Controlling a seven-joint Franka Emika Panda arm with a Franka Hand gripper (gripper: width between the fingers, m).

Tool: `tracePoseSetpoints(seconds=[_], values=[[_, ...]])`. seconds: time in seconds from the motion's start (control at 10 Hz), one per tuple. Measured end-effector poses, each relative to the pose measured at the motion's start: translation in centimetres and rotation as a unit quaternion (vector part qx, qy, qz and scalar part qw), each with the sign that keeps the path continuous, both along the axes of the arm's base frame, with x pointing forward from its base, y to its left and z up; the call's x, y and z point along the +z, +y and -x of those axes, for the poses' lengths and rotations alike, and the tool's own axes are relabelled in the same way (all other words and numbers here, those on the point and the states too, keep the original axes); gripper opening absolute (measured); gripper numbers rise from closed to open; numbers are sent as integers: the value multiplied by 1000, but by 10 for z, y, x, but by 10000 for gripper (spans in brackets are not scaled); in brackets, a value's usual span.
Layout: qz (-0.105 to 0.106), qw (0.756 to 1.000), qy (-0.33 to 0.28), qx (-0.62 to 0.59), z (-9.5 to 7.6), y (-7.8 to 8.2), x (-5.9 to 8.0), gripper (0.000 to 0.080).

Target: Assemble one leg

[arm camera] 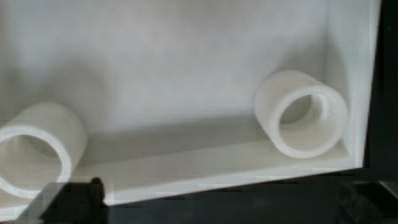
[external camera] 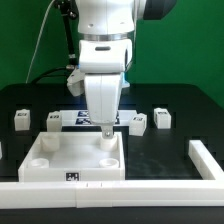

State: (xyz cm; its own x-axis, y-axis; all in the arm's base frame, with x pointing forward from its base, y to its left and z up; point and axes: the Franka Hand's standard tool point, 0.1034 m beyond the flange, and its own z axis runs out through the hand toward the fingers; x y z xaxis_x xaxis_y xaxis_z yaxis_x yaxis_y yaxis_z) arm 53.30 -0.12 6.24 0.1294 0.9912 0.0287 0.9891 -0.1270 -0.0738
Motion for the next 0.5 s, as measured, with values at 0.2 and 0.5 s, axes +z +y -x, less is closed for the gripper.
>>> tracePoseSetpoints(seconds=[0.2,0.5], values=[[-2,999,-27,43,2,-6,-7,650],[12,989,-95,117,33,-22,-25,650]])
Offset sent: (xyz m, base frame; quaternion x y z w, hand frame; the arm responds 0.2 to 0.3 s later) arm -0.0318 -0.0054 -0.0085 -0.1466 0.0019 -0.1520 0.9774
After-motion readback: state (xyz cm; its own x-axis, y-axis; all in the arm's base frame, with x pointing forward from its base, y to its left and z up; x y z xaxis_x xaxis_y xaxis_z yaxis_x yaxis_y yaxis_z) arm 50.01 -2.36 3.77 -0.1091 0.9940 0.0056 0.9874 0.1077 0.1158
